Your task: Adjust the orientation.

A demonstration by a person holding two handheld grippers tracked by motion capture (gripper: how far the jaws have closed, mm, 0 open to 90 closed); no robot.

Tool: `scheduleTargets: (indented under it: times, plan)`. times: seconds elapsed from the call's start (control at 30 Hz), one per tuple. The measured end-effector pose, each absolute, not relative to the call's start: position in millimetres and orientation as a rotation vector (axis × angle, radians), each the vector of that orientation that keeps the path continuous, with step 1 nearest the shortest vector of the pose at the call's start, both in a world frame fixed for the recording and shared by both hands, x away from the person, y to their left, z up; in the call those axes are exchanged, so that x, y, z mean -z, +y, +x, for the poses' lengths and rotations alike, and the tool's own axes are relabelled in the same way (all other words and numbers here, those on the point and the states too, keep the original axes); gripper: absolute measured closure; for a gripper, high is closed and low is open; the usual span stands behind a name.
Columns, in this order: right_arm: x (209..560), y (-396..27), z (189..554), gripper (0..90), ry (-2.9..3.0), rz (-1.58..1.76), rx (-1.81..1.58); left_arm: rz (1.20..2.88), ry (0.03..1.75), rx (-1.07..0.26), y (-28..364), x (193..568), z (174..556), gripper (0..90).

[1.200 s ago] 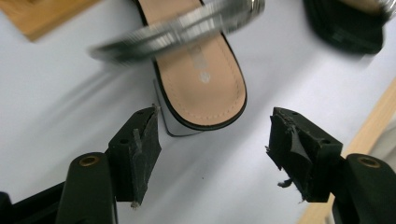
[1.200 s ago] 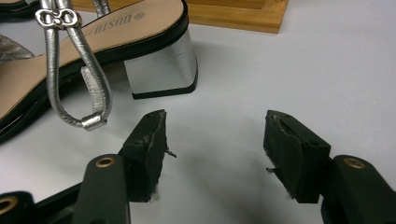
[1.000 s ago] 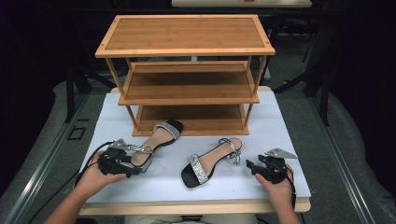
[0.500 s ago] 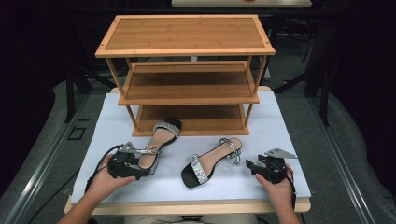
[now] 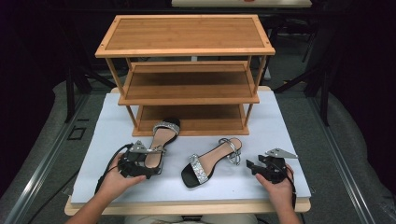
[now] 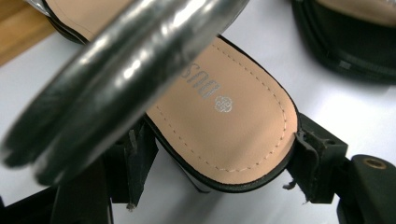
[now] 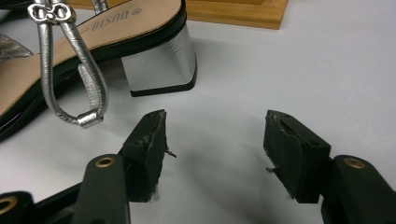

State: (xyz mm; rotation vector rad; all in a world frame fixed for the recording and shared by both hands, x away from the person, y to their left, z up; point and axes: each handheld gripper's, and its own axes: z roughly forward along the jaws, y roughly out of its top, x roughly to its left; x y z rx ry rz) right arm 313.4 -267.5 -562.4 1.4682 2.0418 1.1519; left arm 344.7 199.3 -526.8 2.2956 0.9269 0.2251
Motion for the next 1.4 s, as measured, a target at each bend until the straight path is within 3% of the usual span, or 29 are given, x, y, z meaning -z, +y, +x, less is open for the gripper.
scheduleTargets:
  times: [0.77,1.4]
  plan:
    - [562.4,-269.5,313.5,38.7,2.039,1.467,-1.155,2.191,1.163,-0.286,131.0,514.9,422.6,32.3]
    - [562.2,-270.6,314.0,38.8,2.041,1.459,-1.17,2.174,1.186,-0.315,120.4,525.3,457.9,32.3]
